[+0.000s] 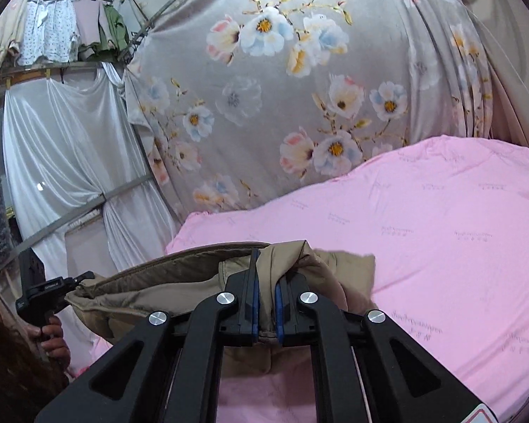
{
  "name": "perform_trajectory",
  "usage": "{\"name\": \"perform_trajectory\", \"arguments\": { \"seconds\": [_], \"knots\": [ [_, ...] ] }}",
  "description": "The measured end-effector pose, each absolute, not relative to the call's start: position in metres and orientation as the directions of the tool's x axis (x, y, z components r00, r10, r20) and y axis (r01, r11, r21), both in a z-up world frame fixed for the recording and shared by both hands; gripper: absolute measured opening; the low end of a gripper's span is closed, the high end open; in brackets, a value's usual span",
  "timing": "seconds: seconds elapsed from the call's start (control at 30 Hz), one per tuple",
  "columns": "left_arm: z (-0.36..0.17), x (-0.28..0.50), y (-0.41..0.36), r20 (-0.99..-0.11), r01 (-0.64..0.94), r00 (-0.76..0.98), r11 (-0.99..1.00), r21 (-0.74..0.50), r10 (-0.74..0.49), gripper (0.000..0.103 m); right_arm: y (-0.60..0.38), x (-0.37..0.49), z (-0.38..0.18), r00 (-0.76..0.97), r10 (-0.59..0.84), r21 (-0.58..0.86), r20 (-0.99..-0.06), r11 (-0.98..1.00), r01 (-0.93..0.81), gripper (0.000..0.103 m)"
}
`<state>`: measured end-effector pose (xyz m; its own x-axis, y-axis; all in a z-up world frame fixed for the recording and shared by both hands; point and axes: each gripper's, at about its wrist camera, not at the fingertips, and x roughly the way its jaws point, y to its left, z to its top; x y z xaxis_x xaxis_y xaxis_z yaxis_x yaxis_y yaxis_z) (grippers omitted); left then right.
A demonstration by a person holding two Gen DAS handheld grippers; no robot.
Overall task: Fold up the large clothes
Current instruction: 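Grasp the folded jacket edge with both tools and lift it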
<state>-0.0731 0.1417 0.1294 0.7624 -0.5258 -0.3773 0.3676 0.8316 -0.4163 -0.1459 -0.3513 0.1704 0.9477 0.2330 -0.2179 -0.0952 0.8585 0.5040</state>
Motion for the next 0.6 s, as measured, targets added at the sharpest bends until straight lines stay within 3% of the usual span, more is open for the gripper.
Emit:
{"name": "perform_trajectory", "arguments": {
  "seconds": [0.17,0.37,0.6],
  "knots": [
    [0.114,0.016,0.112,-0.482,0.271,0.779,0.909,-0.317,-0.401,0.010,-0.361,-0.045,0.150,0.929,0.211,0.546,-0.306,0.838,-0.010,0.006],
    [0.027,0.135,0.084,-0.684,0.124,0.693,0.971,-0.202,-0.231,0.011,-0.360,0.064,0.074,0.849,0.171,0.546,-0.500,0.823,0.156,0.006],
    [-0.047,0.187,0.072,-0.760,0.101,0.625,0.984,-0.146,-0.177,0.012,-0.350,0.127,0.004,0.759,0.125,0.471,-0.639,0.843,0.258,0.006]
  ]
}}
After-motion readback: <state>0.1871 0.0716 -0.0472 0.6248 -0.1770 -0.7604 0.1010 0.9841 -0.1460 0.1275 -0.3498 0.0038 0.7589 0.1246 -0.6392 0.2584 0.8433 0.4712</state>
